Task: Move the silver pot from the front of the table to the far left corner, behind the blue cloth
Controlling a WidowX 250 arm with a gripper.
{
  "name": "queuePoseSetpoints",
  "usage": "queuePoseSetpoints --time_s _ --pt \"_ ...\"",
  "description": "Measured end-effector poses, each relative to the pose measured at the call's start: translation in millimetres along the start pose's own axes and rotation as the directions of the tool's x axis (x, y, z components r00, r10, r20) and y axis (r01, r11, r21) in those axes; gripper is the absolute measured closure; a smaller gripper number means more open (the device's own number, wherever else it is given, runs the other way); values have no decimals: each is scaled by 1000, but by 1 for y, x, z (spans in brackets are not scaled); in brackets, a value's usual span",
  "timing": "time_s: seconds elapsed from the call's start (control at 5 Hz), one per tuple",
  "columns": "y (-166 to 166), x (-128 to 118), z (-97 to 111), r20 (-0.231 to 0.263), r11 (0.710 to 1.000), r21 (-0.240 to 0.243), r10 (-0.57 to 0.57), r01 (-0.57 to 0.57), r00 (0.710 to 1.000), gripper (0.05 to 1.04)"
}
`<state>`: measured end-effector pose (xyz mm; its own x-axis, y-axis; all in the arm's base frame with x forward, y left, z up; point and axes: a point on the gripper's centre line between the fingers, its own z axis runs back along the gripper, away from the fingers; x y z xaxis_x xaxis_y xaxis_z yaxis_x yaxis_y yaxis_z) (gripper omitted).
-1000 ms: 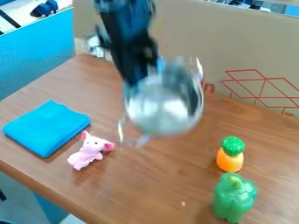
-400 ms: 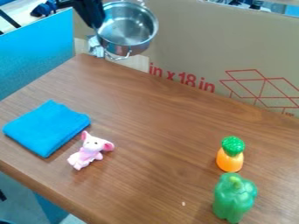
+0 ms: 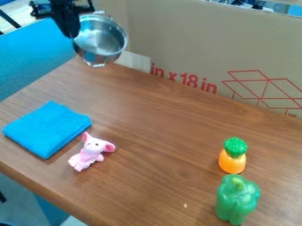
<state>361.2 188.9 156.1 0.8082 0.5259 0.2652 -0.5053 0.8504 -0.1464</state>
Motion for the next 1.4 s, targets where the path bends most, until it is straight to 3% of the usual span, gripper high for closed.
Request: queuePoseSetpoints --time_s 0.4,0.6,0.8,1.0,1.2,1.4 --pt "18 -1 -37 -35 996 40 78 -77 996 1001" --pt "38 -1 -72 -81 981 79 181 -174 980 1001" --pt "42 2 -84 -81 971 67 236 -231 968 1001" --pt "47 0 -98 -125 959 85 279 -270 952 1001" --pt "47 2 -95 -150 953 95 298 -287 943 981" --pt "46 3 -76 -185 943 174 314 -283 931 806"
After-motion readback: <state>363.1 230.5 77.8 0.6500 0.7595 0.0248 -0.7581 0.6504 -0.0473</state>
